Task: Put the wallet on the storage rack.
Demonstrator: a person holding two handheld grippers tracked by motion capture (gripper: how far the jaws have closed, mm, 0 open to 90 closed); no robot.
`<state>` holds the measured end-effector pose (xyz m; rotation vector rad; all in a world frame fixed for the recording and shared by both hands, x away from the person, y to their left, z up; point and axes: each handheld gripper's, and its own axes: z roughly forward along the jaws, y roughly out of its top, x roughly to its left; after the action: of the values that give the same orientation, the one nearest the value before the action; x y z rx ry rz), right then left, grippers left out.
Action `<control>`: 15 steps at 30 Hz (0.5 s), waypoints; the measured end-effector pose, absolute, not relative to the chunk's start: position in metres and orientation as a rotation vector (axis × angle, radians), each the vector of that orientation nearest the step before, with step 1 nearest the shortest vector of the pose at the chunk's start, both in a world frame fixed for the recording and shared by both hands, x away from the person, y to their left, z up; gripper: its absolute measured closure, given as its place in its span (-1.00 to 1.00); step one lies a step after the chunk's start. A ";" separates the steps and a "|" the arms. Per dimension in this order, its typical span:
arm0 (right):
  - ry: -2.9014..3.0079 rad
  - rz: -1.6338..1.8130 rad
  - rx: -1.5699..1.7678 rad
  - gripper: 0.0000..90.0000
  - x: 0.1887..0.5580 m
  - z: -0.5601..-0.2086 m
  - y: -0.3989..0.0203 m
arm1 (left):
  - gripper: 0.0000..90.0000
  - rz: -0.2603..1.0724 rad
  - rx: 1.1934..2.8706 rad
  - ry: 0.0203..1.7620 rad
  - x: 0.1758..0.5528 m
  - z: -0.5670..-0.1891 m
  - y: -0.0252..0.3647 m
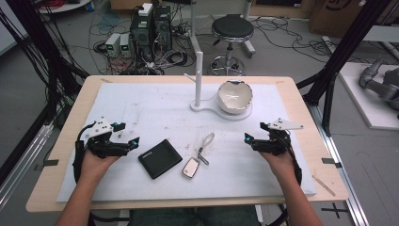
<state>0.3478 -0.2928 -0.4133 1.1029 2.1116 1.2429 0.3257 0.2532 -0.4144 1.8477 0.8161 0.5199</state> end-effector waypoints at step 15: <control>2.211 1.301 0.970 -0.61 0.362 -0.409 -0.238 | -0.62 0.558 1.833 0.861 0.302 -0.415 0.278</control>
<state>0.3619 -0.2375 -0.4087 0.9695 2.2114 1.3014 0.3021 0.2778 -0.4145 1.8333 0.8614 0.5579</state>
